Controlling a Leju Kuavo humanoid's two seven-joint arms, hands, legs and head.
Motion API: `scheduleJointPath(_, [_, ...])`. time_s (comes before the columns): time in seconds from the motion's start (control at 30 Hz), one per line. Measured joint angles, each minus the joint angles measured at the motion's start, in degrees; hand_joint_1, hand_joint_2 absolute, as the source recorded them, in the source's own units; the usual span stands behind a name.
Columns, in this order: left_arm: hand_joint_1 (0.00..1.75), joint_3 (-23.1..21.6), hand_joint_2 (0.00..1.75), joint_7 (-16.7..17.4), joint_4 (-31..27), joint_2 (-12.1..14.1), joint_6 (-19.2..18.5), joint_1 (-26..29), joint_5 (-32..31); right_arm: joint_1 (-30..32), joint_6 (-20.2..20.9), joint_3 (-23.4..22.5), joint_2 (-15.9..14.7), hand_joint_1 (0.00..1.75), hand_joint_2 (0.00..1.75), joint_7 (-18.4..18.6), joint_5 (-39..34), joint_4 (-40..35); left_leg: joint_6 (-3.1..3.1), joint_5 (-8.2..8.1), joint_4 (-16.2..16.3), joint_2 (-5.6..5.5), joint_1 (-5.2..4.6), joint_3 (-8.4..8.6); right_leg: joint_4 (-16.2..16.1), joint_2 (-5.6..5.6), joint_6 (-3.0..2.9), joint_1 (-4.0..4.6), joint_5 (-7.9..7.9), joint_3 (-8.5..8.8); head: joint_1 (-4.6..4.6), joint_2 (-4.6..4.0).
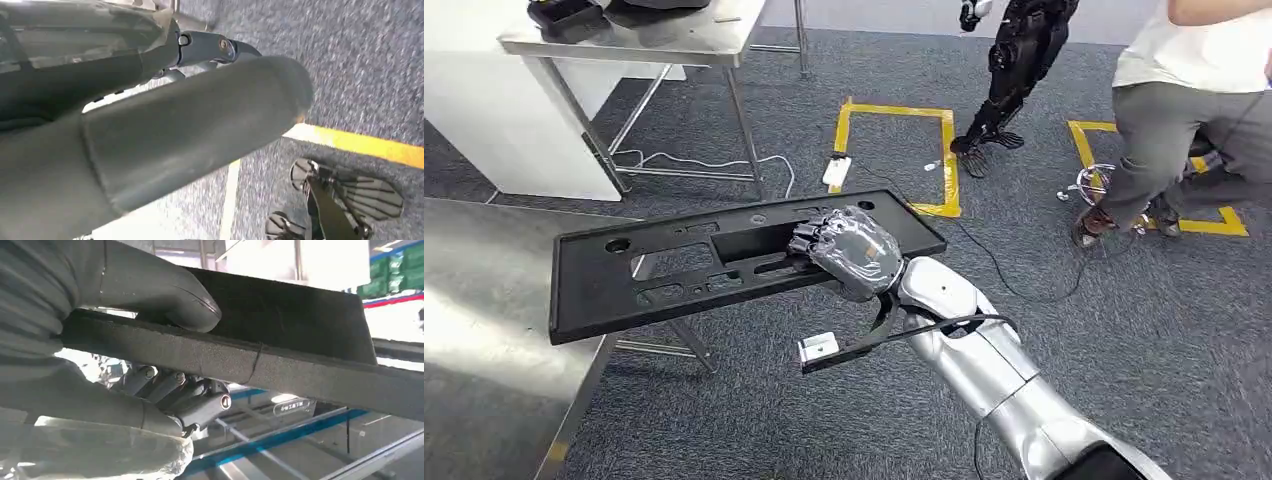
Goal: Take the parts from the cabinet and place them on the table.
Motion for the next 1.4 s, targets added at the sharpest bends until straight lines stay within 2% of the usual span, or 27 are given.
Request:
scheduleJointPath(0.03, [0.00,0.00,0.00,0.00,0.02,-0.07,0.00,0.04,0.00,0.06,0.04,0.02,-0.02,1.68,1.75,0.02,0.02,0.02,-0.04,0.01,0.02,-0.71,0.03,0.02,-0.40,0.00,0.50,-0.20,0.58,0.01,-0.02,0.00])
scheduleJointPath(0.1, [0.00,0.00,0.00,0.00,0.02,-0.15,0.00,0.11,0.00,-0.04,0.07,0.11,0.04,1.68,1.75,0.00,0.09,0.02,-0.27,-0.02,0.21,-2.18,0.22,0.09,-8.30,0.25,1.93,-0.78,4.41,3.64,-0.02,0.00])
scheduleJointPath(0.13, [0.00,0.00,0.00,0.00,0.02,-0.17,0.00,0.10,0.00,-0.12,0.07,0.13,0.04,1.68,1.75,0.00,0.13,0.02,-0.53,-0.12,0.43,-2.86,0.37,0.10,-13.67,1.11,2.56,-1.24,6.56,6.21,-0.04,0.00])
scheduleJointPath(0.17, [0.00,0.00,0.00,0.00,0.02,-0.15,0.00,0.11,-0.02,-0.18,0.07,0.13,0.02,1.68,1.75,0.00,0.18,0.02,-1.01,-0.29,0.69,-3.49,0.39,-0.20,-17.56,3.54,2.90,-1.84,7.50,7.90,0.09,0.00])
scheduleJointPath(0.3, [0.00,0.07,0.00,0.00,0.02,-0.09,0.02,0.44,-0.52,-0.28,0.02,0.26,0.18,1.68,1.75,-0.02,0.52,0.02,-2.53,0.05,0.79,-5.09,0.67,-1.15,-17.73,2.20,1.13,-0.88,7.92,8.13,0.05,0.00])
scheduleJointPath(0.33, [0.00,0.07,0.00,0.00,0.02,0.05,0.04,0.49,-0.59,-0.40,0.00,0.26,0.39,1.68,1.75,0.00,0.57,0.02,-2.73,-0.31,1.21,-4.11,0.86,-1.30,-18.17,1.69,0.60,-1.43,8.25,8.23,0.03,0.00])
scheduleJointPath(0.37, [0.00,0.07,0.00,0.00,0.02,-0.07,0.04,0.46,-0.66,-0.46,-0.04,0.28,0.64,1.68,1.75,0.04,0.70,0.00,-2.85,-1.29,2.65,-1.10,0.44,-1.91,-18.19,1.25,0.33,-1.30,8.18,8.33,-0.17,0.00])
scheduleJointPath(0.4, [0.00,0.07,0.00,0.00,0.02,-0.11,0.04,0.33,-0.85,-0.58,-0.13,0.26,0.66,1.68,1.75,0.11,0.81,0.00,-3.04,-3.34,6.04,0.56,0.48,-3.57,-18.18,0.73,-0.32,-1.08,8.17,8.34,-0.55,0.00])
scheduleJointPath(0.47, [0.00,0.07,0.00,-0.04,0.02,-0.11,0.04,0.13,-1.22,-0.42,-0.26,0.26,0.39,1.68,1.75,0.28,1.33,0.00,-3.20,-7.53,15.39,1.44,0.67,-8.25,-18.18,-0.67,-0.68,-0.59,7.98,8.33,-0.48,0.00])
scheduleJointPath(0.53, [0.00,0.07,0.00,-0.15,0.02,-0.11,0.00,0.29,-1.75,0.06,-0.31,0.24,0.09,1.68,1.75,0.72,1.62,0.00,-3.17,-8.03,19.31,1.50,0.67,-10.38,-18.17,-2.02,-0.83,-0.28,7.88,8.32,-0.52,0.00])
scheduleJointPath(0.57, [0.00,0.07,0.00,-0.22,0.02,-0.11,-0.09,0.36,-2.12,0.12,-0.35,0.22,-0.08,1.68,1.75,0.85,1.77,-0.02,-3.02,-6.45,17.26,1.54,0.66,-9.43,-18.17,-2.66,-0.93,-0.14,7.80,8.33,-0.52,0.00])
scheduleJointPath(0.63, [0.00,0.07,0.00,-0.33,0.02,-0.07,-0.48,0.37,-2.93,0.12,-0.61,0.02,-0.50,1.68,1.75,1.29,2.03,-0.33,-2.39,-1.75,7.37,2.79,0.54,-4.07,-18.17,-3.78,-0.98,0.03,7.71,8.48,-0.50,0.00])
scheduleJointPath(0.67, [0.00,0.04,0.00,-0.33,0.02,-0.04,-0.50,0.32,-3.28,0.14,-0.88,-0.18,-0.63,1.68,1.75,1.49,2.16,-0.57,-1.83,-0.63,2.73,6.09,0.12,-1.33,-18.18,-4.13,-0.91,0.24,7.62,8.63,-0.57,0.00])
scheduleJointPath(0.7, [0.00,0.02,0.00,-0.33,0.02,0.04,-0.50,0.15,-3.84,0.30,-1.20,-0.56,-0.94,1.68,1.75,1.64,2.40,-0.89,-1.82,-1.24,2.03,6.74,-0.50,-0.94,-18.14,-4.55,-0.54,0.88,7.40,8.51,-0.48,0.00])
scheduleJointPath(0.8, [0.00,-0.09,0.00,-0.09,0.02,0.13,-0.39,0.26,-5.66,1.61,-1.75,-1.14,-1.77,1.68,1.75,2.40,3.13,-2.08,-1.12,-1.21,1.73,4.58,-0.81,-1.30,-18.59,-6.20,-0.01,0.61,7.21,9.09,-0.33,0.00])
scheduleJointPath(0.83, [0.00,-0.11,0.00,0.00,0.00,0.15,-0.31,0.30,-6.12,2.10,-1.84,-1.38,-1.92,1.68,1.75,2.53,3.21,-2.71,-0.55,-0.71,0.88,3.89,-0.65,-0.64,-18.55,-6.54,0.41,1.02,6.95,9.35,-0.46,0.00])
scheduleJointPath(0.87, [0.00,-0.20,0.00,0.09,0.02,0.09,-0.26,0.41,-6.58,2.50,-1.90,-1.75,-2.45,1.68,1.75,2.62,3.30,-3.11,-0.20,-0.35,0.35,3.47,-0.18,-0.17,-17.44,-4.45,0.62,0.68,6.31,8.60,-0.24,0.00])
scheduleJointPath(0.93, [0.00,-0.35,0.00,0.22,0.00,0.17,0.20,0.24,-7.15,3.04,-2.49,-2.23,-3.39,1.68,1.75,2.73,3.23,-3.85,0.35,-0.06,0.12,2.36,-0.12,-0.15,-10.48,-1.07,0.13,0.32,2.99,5.64,0.00,0.00])
scheduleJointPath(1.0, [0.00,-0.52,0.00,0.33,0.00,0.15,0.42,0.14,-7.56,4.21,-2.54,-2.45,-4.39,1.68,1.75,2.93,3.32,-4.15,0.38,-0.07,0.15,0.41,-0.12,-0.15,-1.31,-0.11,0.14,0.02,-0.11,1.00,0.09,0.00])
scheduleJointPath(1.03, [0.00,-0.52,0.00,0.35,0.02,0.13,0.44,0.24,-7.56,4.82,-2.54,-2.51,-4.74,1.68,1.75,3.01,3.37,-4.20,0.37,-0.08,0.17,-0.44,-0.10,-0.11,-0.10,0.02,0.50,0.00,-0.06,0.12,0.15,0.00])
scheduleJointPath(1.07, [0.00,-0.52,0.00,0.37,0.02,0.02,0.44,0.33,-7.56,5.21,-2.54,-2.51,-4.92,1.68,1.75,3.01,3.37,-4.22,0.33,-0.09,0.23,-1.23,-0.05,-0.11,-1.80,0.05,1.06,-0.17,1.09,0.53,0.13,0.00])
scheduleJointPath(1.13, [0.00,-0.55,0.00,0.39,0.02,-0.22,0.35,0.40,-7.67,5.33,-2.54,-2.51,-4.92,1.68,1.75,3.01,3.37,-4.42,0.07,-0.23,0.49,-2.69,0.10,-0.03,-11.46,0.62,2.49,-0.81,5.66,4.72,0.09,0.00])
scheduleJointPath(1.17, [0.00,-0.55,0.00,0.37,0.02,-0.28,0.31,0.40,-7.72,5.33,-2.58,-2.56,-4.94,1.68,1.75,3.01,3.37,-4.52,-0.29,-0.44,0.79,-3.38,0.15,-0.18,-16.78,2.71,3.17,-1.43,7.83,7.18,0.16,0.00])
scheduleJointPath(1.2, [0.00,-0.55,0.00,0.46,0.02,-0.24,0.24,0.41,-7.91,5.34,-2.62,-2.60,-5.07,1.68,1.75,2.99,3.32,-4.50,-0.81,-0.73,1.35,-4.03,-0.21,-0.58,-17.68,4.27,2.80,-1.28,7.89,7.87,0.33,0.00])
scheduleJointPath(1.23, [0.00,-0.59,0.00,0.70,0.02,-0.26,0.20,0.41,-8.22,5.43,-2.69,-2.60,-4.96,1.68,1.75,2.93,3.32,-4.55,-1.03,-0.69,1.34,-4.39,-0.24,-0.78,-17.84,3.31,2.04,-1.28,8.02,7.80,0.20,0.00])
scheduleJointPath(1.33, [0.00,-0.98,0.00,1.27,0.02,-0.37,0.11,1.04,-8.90,5.62,-2.71,-2.64,-5.07,1.68,1.75,2.75,3.34,-4.55,-1.82,-0.43,1.08,-5.45,0.19,-1.16,-18.05,2.14,0.99,-0.99,8.31,7.92,0.18,0.00])
scheduleJointPath(1.4, [0.00,-1.11,0.00,1.42,0.02,-0.52,0.02,1.16,-9.00,5.53,-2.75,-2.73,-4.92,1.68,1.75,2.75,3.32,-4.68,-2.30,-2.52,4.04,-0.56,-0.04,-2.30,-18.22,1.14,0.19,-1.16,8.33,8.15,-0.29,0.00])
